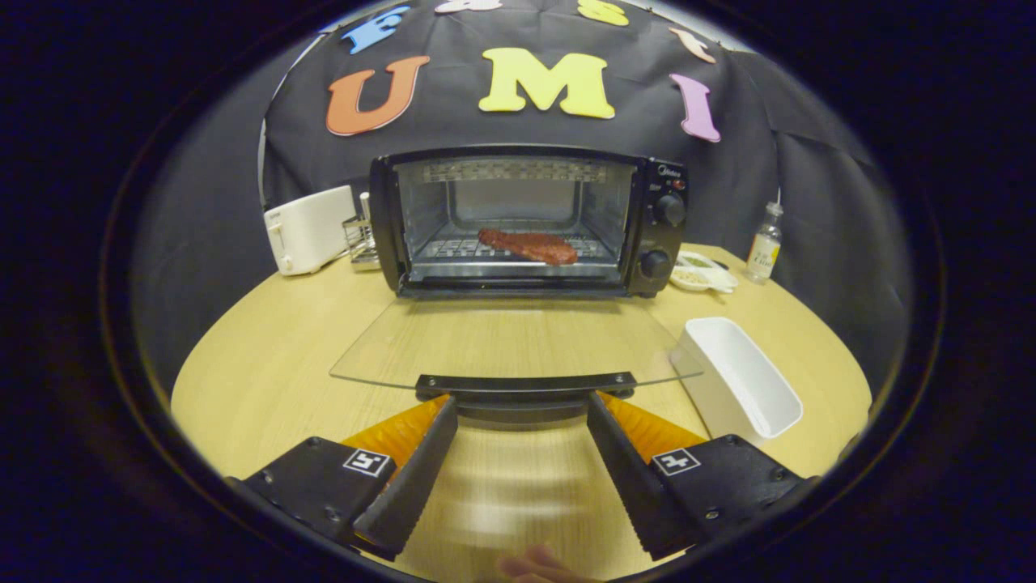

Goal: Open the toaster oven, put the food inside, and close the toaster oven door.

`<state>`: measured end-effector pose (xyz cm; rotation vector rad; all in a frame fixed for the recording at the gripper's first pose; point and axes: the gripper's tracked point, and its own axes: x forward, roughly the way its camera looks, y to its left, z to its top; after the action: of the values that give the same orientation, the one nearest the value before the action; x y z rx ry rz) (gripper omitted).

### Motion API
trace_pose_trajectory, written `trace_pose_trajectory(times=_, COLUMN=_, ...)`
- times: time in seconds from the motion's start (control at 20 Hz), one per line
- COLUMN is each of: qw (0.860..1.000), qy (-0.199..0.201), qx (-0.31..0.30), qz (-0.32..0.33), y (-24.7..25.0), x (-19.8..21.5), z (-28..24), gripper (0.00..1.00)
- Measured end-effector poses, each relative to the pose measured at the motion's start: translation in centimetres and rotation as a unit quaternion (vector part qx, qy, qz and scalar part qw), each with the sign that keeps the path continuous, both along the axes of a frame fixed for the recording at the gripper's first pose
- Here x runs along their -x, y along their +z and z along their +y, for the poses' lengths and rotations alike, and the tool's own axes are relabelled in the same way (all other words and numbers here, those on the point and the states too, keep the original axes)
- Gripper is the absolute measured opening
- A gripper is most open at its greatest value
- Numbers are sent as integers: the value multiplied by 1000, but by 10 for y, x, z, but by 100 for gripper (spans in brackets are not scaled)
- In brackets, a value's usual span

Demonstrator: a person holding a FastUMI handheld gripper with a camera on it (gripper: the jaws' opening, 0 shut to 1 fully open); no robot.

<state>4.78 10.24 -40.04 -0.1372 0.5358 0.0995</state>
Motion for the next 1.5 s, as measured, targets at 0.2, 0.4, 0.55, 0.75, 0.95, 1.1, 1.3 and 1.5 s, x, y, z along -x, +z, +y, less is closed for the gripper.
trace_pose_trajectory(times=0.2, qw=1000, qy=2, qx=-23, qz=-13, y=18, x=-3, z=2, gripper=100)
trace_pose_trajectory(times=0.4, qw=998, qy=10, qx=-28, qz=-47, y=49, x=-11, z=6, gripper=100)
trace_pose_trajectory(times=0.55, qw=997, qy=8, qx=-39, qz=-60, y=68, x=-20, z=9, gripper=100)
trace_pose_trajectory(times=0.75, qw=996, qy=10, qx=-39, qz=-82, y=92, x=-32, z=16, gripper=100)
trace_pose_trajectory(times=0.95, qw=993, qy=13, qx=-22, qz=-118, y=119, x=-54, z=24, gripper=100)
trace_pose_trajectory(times=1.1, qw=990, qy=14, qx=-13, qz=-142, y=140, x=-73, z=31, gripper=100)
trace_pose_trajectory(times=1.3, qw=986, qy=19, qx=-13, qz=-168, y=171, x=-72, z=34, gripper=100)
trace_pose_trajectory(times=1.5, qw=979, qy=37, qx=-22, qz=-199, y=222, x=-26, z=36, gripper=100)
